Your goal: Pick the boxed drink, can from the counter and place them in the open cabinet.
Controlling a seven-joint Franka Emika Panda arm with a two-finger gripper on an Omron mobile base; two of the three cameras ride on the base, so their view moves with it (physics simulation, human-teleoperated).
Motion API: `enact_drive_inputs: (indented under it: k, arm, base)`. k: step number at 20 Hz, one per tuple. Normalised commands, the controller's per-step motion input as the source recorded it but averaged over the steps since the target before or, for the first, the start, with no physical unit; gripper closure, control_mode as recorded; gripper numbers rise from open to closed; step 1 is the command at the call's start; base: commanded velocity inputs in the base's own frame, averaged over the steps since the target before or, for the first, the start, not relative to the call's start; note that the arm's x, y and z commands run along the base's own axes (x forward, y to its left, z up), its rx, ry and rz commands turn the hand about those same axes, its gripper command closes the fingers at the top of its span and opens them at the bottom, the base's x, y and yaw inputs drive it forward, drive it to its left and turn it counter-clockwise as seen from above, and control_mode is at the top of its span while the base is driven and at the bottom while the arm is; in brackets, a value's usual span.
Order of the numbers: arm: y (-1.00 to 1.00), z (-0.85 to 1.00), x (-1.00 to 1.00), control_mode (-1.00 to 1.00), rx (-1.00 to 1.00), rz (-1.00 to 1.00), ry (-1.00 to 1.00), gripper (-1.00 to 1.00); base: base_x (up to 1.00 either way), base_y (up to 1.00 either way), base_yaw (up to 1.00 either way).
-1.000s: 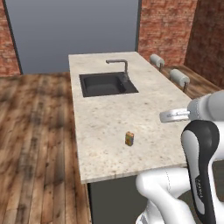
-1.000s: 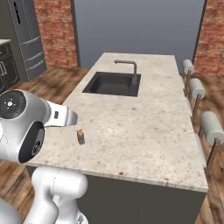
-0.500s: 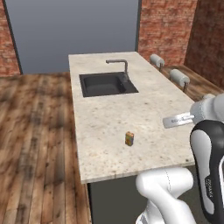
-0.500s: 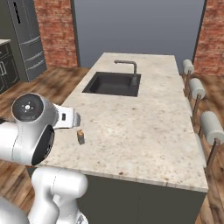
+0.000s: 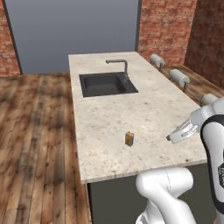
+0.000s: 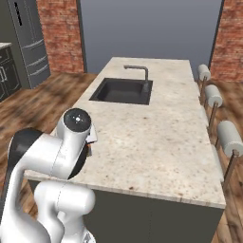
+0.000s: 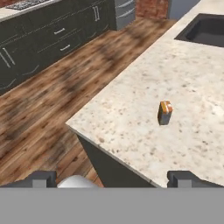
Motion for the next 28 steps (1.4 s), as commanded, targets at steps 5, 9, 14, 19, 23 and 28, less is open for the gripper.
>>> enact_drive_inputs:
  k: [5, 9, 14, 19, 23, 28]
  arm:
    - [0.29, -0.6, 0.49, -1.0, -0.03, 0.19, 0.0, -1.0]
    - [0.51, -0.47, 0.62, -1.0, -0.1, 0.01, 0.0, -1.0]
    - [0.39, -0.39, 0.62, -1.0, -0.17, 0.0, 0.02, -1.0]
    - [0.17, -0.25, 0.61, -1.0, -0.1, 0.0, 0.02, -1.0]
    - [0.03, -0.16, 0.56, -1.0, -0.04, 0.0, 0.03, -1.0]
    - [0.0, -0.01, 0.26, -1.0, 0.0, 0.0, 0.14, -1.0]
  base:
    - [0.0, 0.0, 0.0]
    - [0.0, 0.0, 0.0]
    - [0.0, 0.0, 0.0]
    - [0.0, 0.0, 0.0]
    - [0.0, 0.0, 0.0]
    - [0.0, 0.0, 0.0]
